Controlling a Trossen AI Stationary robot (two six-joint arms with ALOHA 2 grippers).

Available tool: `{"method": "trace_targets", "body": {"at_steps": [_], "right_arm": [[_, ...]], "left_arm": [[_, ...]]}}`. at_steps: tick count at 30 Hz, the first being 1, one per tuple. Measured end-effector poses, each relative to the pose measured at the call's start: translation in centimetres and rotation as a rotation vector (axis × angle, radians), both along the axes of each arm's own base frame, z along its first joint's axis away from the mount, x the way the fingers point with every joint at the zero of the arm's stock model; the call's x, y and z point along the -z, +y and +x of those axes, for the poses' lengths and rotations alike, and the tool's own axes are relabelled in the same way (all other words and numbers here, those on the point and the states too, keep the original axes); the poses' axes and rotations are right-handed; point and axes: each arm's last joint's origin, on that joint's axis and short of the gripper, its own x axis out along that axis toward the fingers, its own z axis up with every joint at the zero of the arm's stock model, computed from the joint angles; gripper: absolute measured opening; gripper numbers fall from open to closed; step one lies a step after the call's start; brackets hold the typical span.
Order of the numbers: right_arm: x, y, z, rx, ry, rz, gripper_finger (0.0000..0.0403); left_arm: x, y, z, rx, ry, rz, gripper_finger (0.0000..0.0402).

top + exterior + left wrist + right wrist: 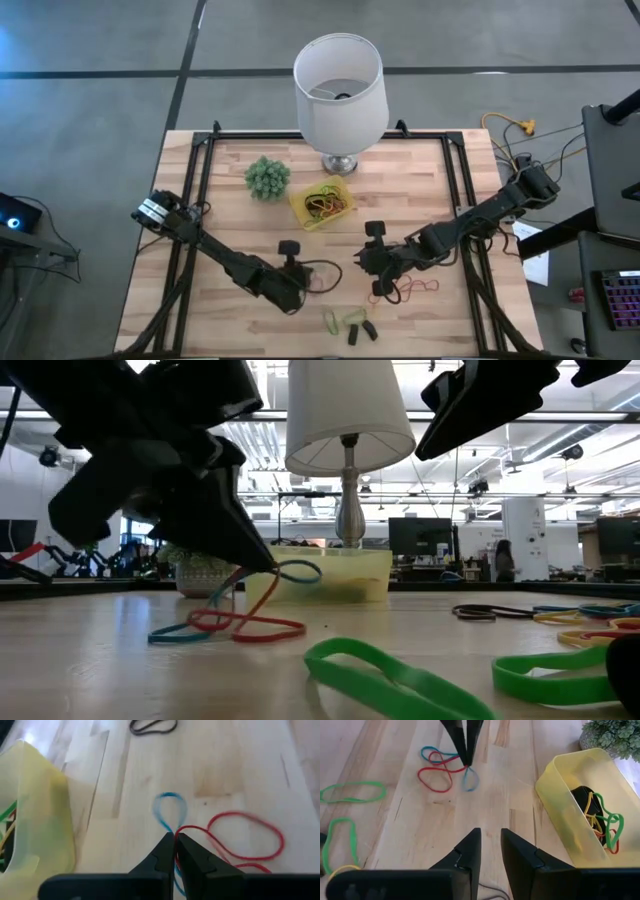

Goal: Pick and place rubber bands into bin
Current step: Put the red rubber band into the yellow bin

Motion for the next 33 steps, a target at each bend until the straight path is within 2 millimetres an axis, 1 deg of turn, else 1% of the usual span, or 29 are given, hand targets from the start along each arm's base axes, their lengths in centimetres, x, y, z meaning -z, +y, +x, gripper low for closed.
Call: {"method": "trace_targets", "body": {"at_steps": [7, 11, 14, 19, 22, 25, 33], "right_arm": [[0.1, 0.0, 0.0, 0.0, 0.003, -0.001, 0.0068], [0.2, 0.0, -0.1, 0.0, 0.005, -0.002, 0.0068], [0.2, 0.0, -0.1, 0.0, 0.005, -0.002, 0.0068], [0.2, 0.0, -0.1, 0.0, 0.004, -0.002, 0.0068], [0.2, 0.0, -0.1, 0.001, 0.004, -0.002, 0.0068], [0.2, 0.0, -0.1, 0.001, 0.004, -0.002, 0.0068], [0.2, 0.0, -0.1, 0.001, 0.004, -0.002, 0.0068]], "left_arm": [[0.1, -0.1, 0.1, 0.078, 0.049, -0.059, 0.0005], [0.1, -0.1, 0.1, 0.091, 0.057, -0.072, 0.0006], [0.1, -0.1, 0.1, 0.099, 0.064, -0.073, 0.0022], [0.1, 0.1, 0.2, 0.1, 0.066, -0.066, 0.0066], [0.1, 0.4, 0.4, 0.095, 0.066, -0.063, 0.0085], [0.1, 0.7, 0.5, 0.087, 0.068, -0.06, 0.0093], [0.4, 2.3, 1.3, 0.038, 0.075, -0.056, 0.0093]]}}
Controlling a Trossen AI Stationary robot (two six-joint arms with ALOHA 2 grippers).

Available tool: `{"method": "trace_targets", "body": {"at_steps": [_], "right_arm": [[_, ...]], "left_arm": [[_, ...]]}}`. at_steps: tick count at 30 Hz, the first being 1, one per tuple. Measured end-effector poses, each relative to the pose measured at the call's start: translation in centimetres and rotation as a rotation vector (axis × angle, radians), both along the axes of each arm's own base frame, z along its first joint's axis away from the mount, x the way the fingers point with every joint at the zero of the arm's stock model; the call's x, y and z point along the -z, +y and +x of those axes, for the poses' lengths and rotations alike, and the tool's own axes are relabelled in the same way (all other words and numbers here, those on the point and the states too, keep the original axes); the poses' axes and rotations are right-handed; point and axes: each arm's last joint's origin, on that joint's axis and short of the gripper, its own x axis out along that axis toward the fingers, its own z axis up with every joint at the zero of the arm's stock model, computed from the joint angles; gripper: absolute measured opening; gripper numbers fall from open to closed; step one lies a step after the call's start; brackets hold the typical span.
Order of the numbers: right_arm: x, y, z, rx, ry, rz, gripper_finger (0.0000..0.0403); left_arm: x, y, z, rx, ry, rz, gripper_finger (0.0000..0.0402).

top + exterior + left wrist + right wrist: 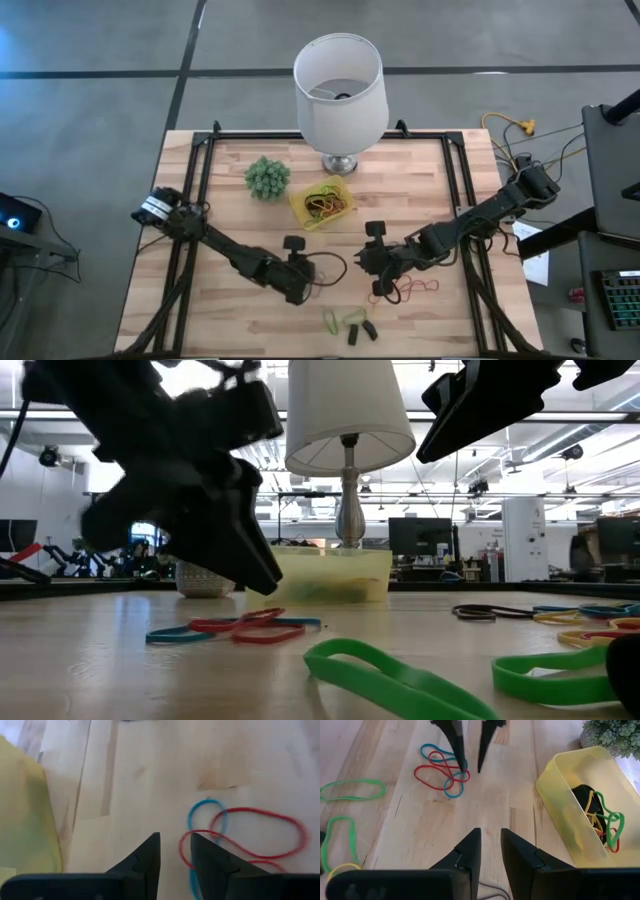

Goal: Pick and place rubber bands into bin
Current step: Put the red rubber band into the yellow bin

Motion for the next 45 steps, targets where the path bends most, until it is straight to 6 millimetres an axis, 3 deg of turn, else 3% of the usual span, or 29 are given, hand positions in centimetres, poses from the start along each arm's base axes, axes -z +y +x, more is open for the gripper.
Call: {"method": "trace_targets", "body": {"at_steps": [6, 25, 28, 32, 36, 40, 45], "right_arm": [[0.0, 0.0, 0.0, 0.0, 0.001, -0.001, 0.0068], [0.5, -0.1, -0.2, 0.001, 0.013, -0.008, 0.0068], [0.5, -0.1, -0.2, 0.001, 0.013, -0.008, 0.0068], [0.5, -0.1, -0.2, 0.001, 0.013, -0.008, 0.0068], [0.5, -0.1, -0.2, 0.001, 0.014, -0.008, 0.0068], [0.5, -0.1, -0.2, 0.001, 0.014, -0.009, 0.0068], [0.5, -0.1, -0.2, 0.001, 0.015, -0.009, 0.0068]], "left_arm": [[1.0, 0.8, 0.5, 0.01, 0.044, -0.011, 0.0093], [1.4, 1.3, 0.9, 0.045, 0.078, -0.091, 0.0091], [1.4, 1.5, 1.1, 0.039, 0.077, -0.097, 0.007], [1.4, 1.5, 1.1, 0.048, 0.081, -0.097, 0.0012], [1.4, 1.6, 1.1, 0.042, 0.081, -0.092, 0.0004], [0.9, 1.6, 1.3, 0.028, 0.07, -0.083, 0.0001], [-1.5, 1.4, 1.7, 0.025, -0.015, -0.104, 0.0]]}}
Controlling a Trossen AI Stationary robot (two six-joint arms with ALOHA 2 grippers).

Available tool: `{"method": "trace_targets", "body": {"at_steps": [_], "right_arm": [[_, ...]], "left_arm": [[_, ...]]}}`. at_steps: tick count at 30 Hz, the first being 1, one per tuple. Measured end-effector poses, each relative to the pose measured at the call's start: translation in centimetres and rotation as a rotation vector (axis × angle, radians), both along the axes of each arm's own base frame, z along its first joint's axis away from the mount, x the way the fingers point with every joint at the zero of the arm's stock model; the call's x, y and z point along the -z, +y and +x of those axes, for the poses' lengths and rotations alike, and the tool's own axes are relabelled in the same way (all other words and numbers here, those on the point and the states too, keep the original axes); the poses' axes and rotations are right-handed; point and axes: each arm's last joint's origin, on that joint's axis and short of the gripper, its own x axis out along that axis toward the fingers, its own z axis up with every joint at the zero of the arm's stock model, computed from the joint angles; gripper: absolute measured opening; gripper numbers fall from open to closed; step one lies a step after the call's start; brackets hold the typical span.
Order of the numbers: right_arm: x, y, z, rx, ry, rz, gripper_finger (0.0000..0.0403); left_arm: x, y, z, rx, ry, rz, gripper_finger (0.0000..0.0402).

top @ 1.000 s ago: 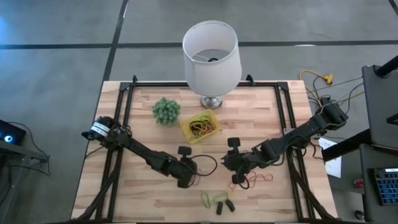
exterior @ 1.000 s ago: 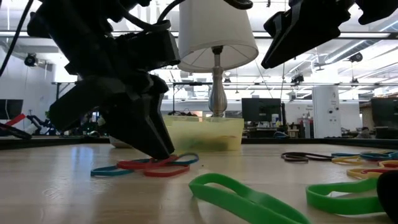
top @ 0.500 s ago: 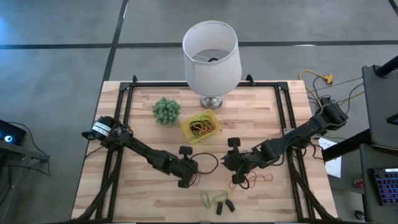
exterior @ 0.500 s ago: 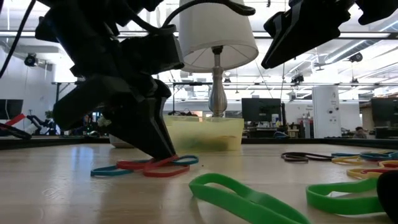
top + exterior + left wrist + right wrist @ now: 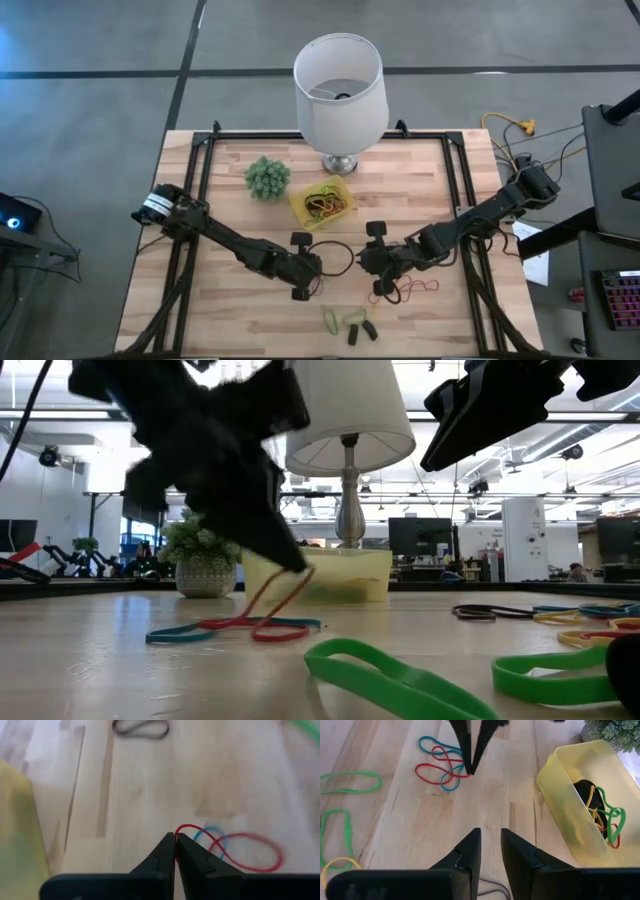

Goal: Pick and place rubber bands into bin
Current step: Put the red rubber band into the yellow bin

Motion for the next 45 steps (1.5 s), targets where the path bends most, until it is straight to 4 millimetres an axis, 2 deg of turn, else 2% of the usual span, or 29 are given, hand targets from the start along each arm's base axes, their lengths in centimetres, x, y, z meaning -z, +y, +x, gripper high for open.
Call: {"method": "trace_targets", "body": {"at_steps": [5, 11, 14, 17, 24, 30, 41, 45], "right_arm": [[0.1, 0.0, -0.1, -0.001, 0.005, -0.003, 0.0068], [0.3, -0.1, -0.1, -0.003, 0.011, -0.007, 0.0068], [0.3, -0.1, -0.1, -0.003, 0.01, -0.007, 0.0068], [0.3, -0.1, -0.1, -0.003, 0.01, -0.007, 0.0068], [0.3, -0.1, -0.1, -0.003, 0.01, -0.007, 0.0068], [0.3, -0.1, -0.1, -0.003, 0.009, -0.007, 0.0068], [0.3, -0.1, -0.1, -0.003, 0.009, -0.006, 0.0068], [0.3, -0.1, -0.1, -0.003, 0.007, -0.006, 0.0068]], "left_arm": [[-2.3, -0.4, -0.5, 0.024, -0.059, -0.016, 0.0], [-6.2, -1.5, -1.4, 0.117, -0.216, -0.019, 0.0], [-8.1, -1.7, -2.0, 0.113, -0.306, 0.05, 0.0], [-9.0, -1.2, -2.6, 0.045, -0.339, 0.163, 0.0], [-10.3, 1.1, -2.5, -0.126, -0.356, 0.474, 0.0], [-10.6, 4.4, -1.3, -0.189, -0.322, 0.58, 0.0], [-9.3, 11.6, 0.1, -0.247, -0.236, 0.53, 0.0], [-8.7, 13.3, 0.5, -0.25, -0.218, 0.505, 0.0]]}}
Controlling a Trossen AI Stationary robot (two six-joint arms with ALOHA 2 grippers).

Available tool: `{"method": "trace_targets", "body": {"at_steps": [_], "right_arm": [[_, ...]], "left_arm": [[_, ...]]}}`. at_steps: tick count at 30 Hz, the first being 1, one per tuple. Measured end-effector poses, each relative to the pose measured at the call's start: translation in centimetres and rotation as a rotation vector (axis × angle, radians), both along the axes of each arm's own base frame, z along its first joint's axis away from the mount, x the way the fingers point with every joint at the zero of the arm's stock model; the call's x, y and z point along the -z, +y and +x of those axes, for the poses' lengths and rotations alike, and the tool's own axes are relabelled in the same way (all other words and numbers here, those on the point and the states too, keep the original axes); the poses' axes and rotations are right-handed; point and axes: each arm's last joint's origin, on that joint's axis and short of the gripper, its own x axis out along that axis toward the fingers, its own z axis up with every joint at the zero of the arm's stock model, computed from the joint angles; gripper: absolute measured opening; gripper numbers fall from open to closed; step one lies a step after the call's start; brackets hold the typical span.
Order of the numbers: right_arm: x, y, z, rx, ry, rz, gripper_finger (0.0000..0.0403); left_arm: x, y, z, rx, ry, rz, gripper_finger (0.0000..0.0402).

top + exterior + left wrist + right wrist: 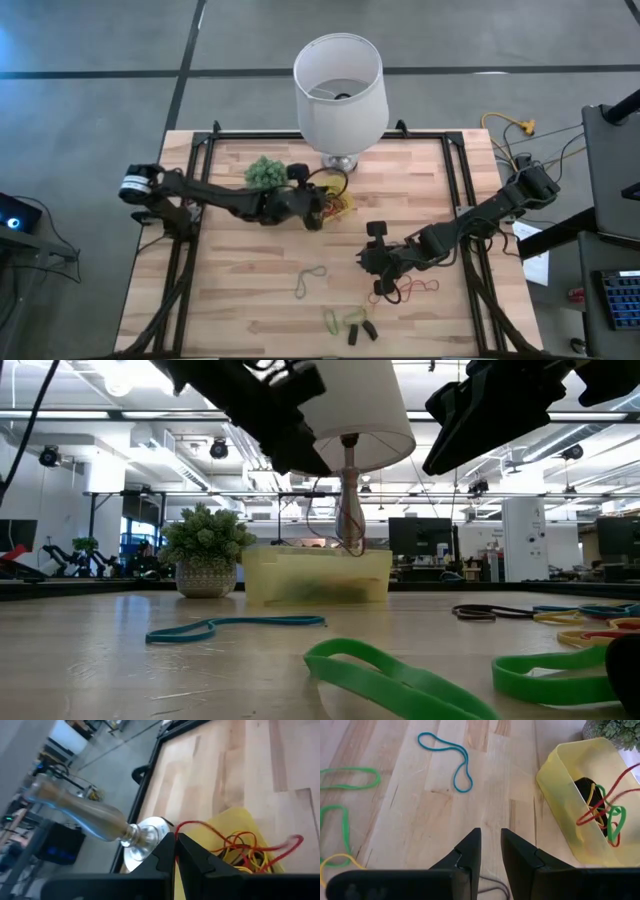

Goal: Pick and place rubber bands into bin
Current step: Put the red rubber band into the yellow bin

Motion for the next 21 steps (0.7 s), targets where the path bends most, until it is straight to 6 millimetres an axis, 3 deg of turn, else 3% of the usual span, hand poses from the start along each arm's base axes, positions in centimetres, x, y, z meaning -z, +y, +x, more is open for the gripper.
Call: {"method": "trace_targets", "body": {"at_steps": [7, 14, 21], "right_arm": [[0.0, 0.0, 0.0, 0.0, 0.0, 0.0, 0.0068], [0.0, 0.0, 0.0, 0.0, 0.001, 0.0, 0.0068], [0.2, 0.0, -0.1, 0.0, 0.006, -0.003, 0.0068]], "left_arm": [[0.6, 1.7, 0.3, -0.038, -0.012, -0.051, 0.0], [-0.8, 1.8, 0.2, -0.045, -0.12, -0.05, 0.0], [0.0, 1.9, 0.2, -0.055, -0.087, -0.047, 0.0]]}}
